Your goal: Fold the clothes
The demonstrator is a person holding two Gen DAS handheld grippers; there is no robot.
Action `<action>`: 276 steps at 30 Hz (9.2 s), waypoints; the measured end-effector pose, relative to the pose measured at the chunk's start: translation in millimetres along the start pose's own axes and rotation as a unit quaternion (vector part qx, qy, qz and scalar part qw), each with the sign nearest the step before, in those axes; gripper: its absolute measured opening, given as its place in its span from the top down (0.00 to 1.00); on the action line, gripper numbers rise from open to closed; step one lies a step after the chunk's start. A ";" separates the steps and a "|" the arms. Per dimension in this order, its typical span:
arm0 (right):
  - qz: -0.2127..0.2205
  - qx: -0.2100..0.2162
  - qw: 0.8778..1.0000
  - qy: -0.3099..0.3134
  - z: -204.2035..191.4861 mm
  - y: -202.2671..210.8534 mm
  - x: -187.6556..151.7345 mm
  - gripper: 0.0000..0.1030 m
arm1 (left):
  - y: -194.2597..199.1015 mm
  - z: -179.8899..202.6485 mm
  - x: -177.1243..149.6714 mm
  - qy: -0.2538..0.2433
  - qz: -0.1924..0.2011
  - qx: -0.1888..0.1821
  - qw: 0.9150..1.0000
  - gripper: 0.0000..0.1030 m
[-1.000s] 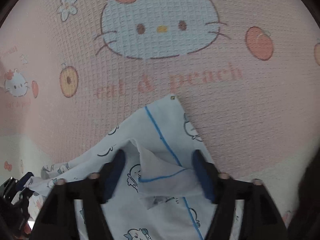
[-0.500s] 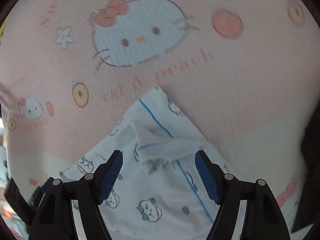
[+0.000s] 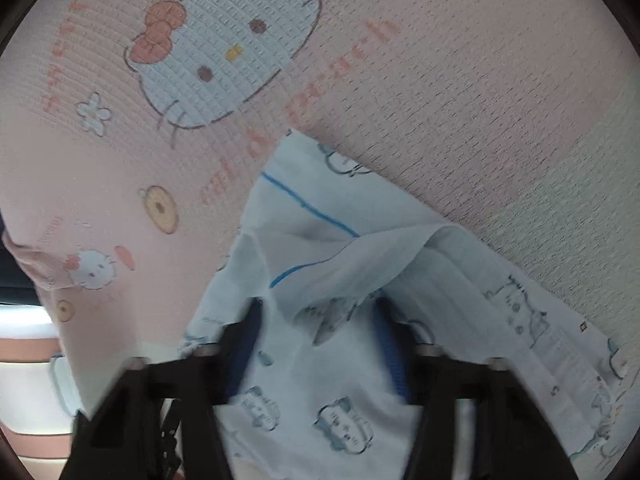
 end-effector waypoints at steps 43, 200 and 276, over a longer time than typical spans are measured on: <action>0.107 -0.149 0.918 0.352 -78.3 49.0 7.6 0.50 | -12.5 -21.1 -6.9 0.078 0.002 -0.035 0.996 0.65; 0.188 0.176 0.951 -0.174 72.8 103.0 -74.9 0.27 | -2.2 31.9 -116.4 0.477 -0.039 -0.207 0.853 0.30; 0.055 -0.059 0.996 -0.029 133.1 159.0 -270.1 0.86 | 74.0 4.6 -199.5 0.223 -0.052 -0.156 0.961 0.81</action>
Point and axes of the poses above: each gripper's, at about its wrist camera, not at the fingertips, and y roughly against the way its jaws point, z to its right, x to its top, the point moved 9 cm from there along -y, roughly the way its jaws point, and after that the axes turned 10 degrees about x, right-handed, at the moved point
